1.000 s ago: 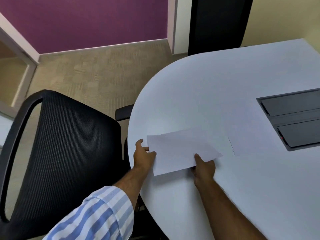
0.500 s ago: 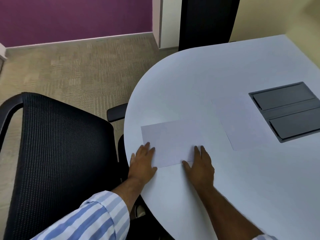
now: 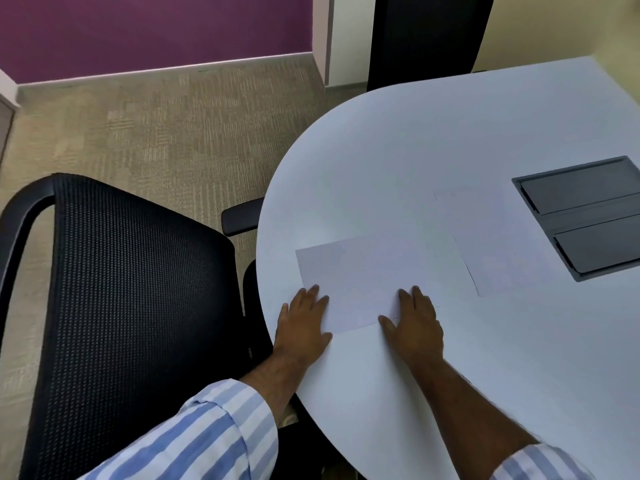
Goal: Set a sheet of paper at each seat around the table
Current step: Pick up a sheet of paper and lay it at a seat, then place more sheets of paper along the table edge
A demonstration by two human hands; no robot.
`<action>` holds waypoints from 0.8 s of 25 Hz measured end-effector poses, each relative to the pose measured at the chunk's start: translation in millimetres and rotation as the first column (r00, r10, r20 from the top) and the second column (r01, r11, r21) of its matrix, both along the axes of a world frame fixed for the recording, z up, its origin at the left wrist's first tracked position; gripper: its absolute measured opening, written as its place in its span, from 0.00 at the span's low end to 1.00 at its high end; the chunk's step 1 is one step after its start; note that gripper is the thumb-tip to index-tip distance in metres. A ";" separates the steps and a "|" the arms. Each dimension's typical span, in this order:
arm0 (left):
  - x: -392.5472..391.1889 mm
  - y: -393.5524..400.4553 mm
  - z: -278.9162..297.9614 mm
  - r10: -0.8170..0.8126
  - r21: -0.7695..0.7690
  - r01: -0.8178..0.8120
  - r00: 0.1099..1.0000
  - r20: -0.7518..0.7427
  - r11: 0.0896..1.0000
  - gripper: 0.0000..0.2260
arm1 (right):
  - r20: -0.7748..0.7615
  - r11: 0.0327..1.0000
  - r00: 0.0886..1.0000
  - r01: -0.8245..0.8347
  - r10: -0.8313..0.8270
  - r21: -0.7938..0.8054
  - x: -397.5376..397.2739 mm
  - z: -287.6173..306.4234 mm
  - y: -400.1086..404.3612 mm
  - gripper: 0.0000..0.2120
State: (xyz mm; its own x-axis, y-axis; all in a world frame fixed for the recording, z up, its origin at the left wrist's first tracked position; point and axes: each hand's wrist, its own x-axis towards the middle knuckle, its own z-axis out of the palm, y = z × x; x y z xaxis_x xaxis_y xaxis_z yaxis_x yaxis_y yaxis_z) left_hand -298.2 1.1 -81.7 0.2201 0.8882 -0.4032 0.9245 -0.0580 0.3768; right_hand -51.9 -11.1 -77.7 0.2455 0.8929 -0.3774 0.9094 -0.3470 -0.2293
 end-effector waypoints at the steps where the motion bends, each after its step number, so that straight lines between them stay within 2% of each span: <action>1: -1.6 -1.2 -0.6 -0.001 -0.005 0.001 1.000 0.000 1.000 0.37 | 0.001 1.000 1.000 -0.003 0.003 0.004 -0.7 1.0 -0.5 0.38; 4: -1.4 -4.6 -1.3 0.028 -0.006 -0.028 0.999 0.042 1.000 0.39 | -0.043 0.997 0.997 0.059 -0.057 0.052 1.8 10.6 -5.3 0.40; 7: 10.0 -6.8 6.6 0.051 0.077 -0.063 0.988 0.147 0.995 0.39 | -0.085 0.984 0.990 0.124 -0.114 0.127 18.4 25.7 -12.3 0.38; 12: 75.3 -7.4 34.0 0.108 0.186 -0.187 0.923 0.370 0.965 0.26 | -0.162 0.936 0.956 0.275 -0.244 0.219 80.9 46.8 -26.9 0.30; 15: 133.7 -3.9 54.4 0.182 0.127 -0.271 0.862 0.473 0.954 0.27 | -0.217 0.890 0.921 0.374 -0.324 0.260 129.3 54.5 -32.3 0.26; 17: 176.3 -0.7 61.2 0.197 0.070 -0.272 0.828 0.525 0.960 0.23 | -0.251 0.867 0.901 0.417 -0.354 0.273 167.2 56.8 -33.3 0.25; 20: 233.7 -1.6 63.0 0.298 -0.105 -0.295 0.750 0.591 0.950 0.17 | -0.277 0.867 0.891 0.428 -0.359 0.254 219.6 56.3 -30.6 0.23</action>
State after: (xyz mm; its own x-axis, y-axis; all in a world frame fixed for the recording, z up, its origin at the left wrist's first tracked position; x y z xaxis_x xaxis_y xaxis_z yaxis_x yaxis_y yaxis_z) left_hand -64.5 -0.5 -18.7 0.1419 0.9476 -0.2861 0.4870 0.1848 0.8536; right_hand 167.7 -41.7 -21.4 0.5446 0.8166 -0.1911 0.6277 -0.5480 -0.5529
